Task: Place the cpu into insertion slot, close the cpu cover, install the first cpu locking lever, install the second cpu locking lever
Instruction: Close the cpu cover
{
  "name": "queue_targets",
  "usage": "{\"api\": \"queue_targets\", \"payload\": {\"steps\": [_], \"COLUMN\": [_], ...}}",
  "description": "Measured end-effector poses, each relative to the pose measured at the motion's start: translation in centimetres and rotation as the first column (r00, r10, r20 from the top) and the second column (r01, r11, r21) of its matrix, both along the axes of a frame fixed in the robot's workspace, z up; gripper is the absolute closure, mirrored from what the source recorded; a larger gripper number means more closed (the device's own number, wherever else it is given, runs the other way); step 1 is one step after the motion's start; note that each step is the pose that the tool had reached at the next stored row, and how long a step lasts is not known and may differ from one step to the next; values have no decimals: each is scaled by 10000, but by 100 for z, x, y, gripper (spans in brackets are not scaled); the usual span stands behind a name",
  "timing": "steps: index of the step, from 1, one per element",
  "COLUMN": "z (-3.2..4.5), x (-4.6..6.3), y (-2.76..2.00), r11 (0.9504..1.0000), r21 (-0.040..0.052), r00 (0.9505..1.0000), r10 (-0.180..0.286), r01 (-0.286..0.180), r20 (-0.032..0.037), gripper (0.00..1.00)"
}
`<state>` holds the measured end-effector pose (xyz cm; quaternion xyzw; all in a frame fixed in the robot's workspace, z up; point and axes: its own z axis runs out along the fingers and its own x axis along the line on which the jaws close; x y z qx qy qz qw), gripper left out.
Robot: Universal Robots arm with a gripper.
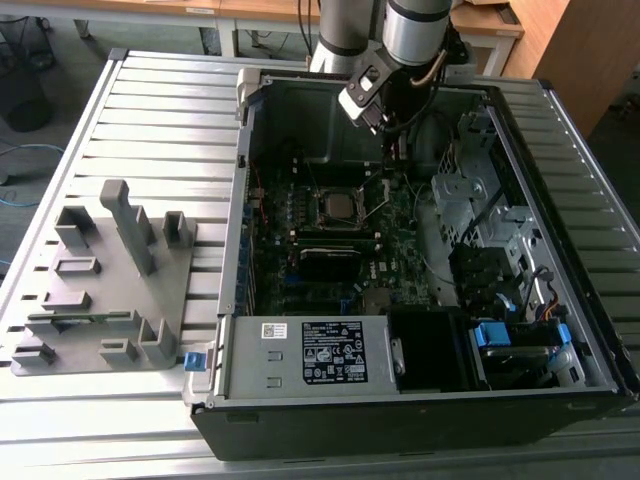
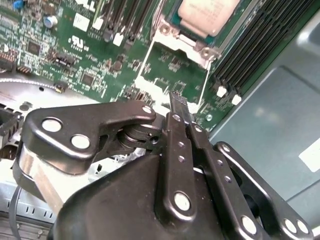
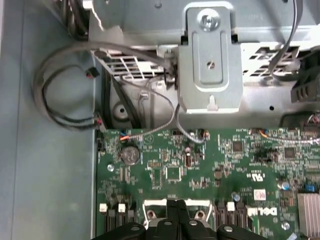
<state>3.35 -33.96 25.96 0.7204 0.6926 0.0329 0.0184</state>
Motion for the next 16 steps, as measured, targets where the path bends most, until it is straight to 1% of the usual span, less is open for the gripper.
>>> {"api": "queue_targets", "payload": {"steps": [11,14,16], "z": [0,-5,-24], "x": [214,244,249], "y": [0,0,0], "r11": [10000,10000,10000], "r21": [0,1,0], "r00": [10000,10000,10000], "r10": [1,0,0], "r01": [-1,0,0], "r20": [0,0,0], "gripper": [89,89,89]}}
